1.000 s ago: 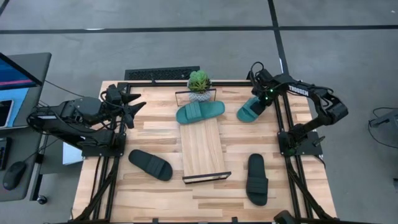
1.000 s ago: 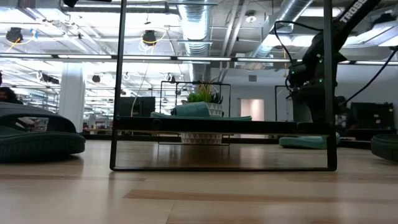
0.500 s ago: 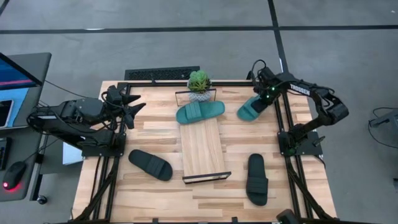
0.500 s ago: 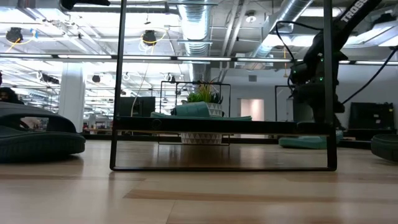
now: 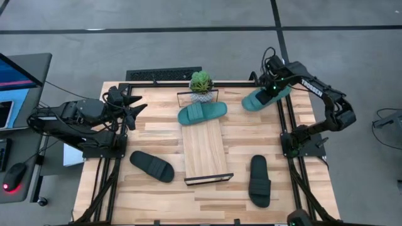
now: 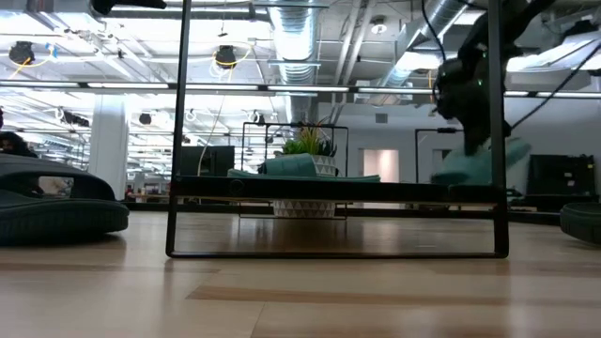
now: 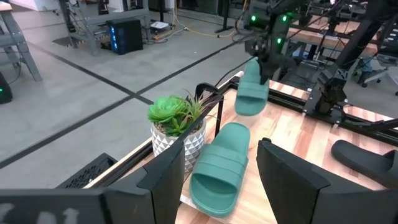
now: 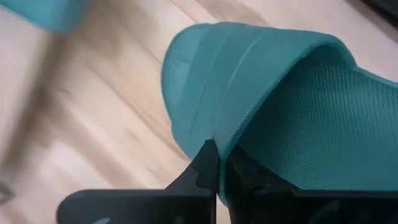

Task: Pick and place slides into the shelf
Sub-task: Put the blue slides on the shelf

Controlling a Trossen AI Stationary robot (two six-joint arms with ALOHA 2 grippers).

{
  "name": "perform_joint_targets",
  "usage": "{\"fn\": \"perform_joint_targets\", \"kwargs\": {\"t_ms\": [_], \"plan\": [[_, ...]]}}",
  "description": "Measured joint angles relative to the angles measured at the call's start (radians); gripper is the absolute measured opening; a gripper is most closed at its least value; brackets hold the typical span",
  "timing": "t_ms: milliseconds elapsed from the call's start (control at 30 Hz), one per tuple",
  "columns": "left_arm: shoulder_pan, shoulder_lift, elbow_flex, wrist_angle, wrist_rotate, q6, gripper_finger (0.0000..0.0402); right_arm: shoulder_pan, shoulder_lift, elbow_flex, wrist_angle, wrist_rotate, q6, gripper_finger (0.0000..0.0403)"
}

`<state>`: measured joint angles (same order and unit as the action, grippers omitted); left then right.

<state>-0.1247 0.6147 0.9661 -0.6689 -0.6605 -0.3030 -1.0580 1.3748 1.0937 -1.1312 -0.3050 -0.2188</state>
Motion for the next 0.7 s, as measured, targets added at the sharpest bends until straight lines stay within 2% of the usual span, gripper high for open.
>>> {"fn": "perform_joint_targets", "kwargs": {"t_ms": [133, 333, 700], "plan": [[0.0, 0.0, 0.0, 0.0, 0.0, -0.014, 0.0188, -0.023, -0.012, 0.053, -0.028, -0.129, 0.021, 0.0001], [0.0, 0.0, 0.0, 0.0, 0.0, -0.035, 0.0188, -0.031, -0.015, 0.068, -0.047, -0.248, 0.069, 0.0], [0.0, 0.0, 0.0, 0.0, 0.0, -0.05, 0.0188, 0.016, -0.147, 0.068, -0.058, -0.293, 0.132, 0.0]]}}
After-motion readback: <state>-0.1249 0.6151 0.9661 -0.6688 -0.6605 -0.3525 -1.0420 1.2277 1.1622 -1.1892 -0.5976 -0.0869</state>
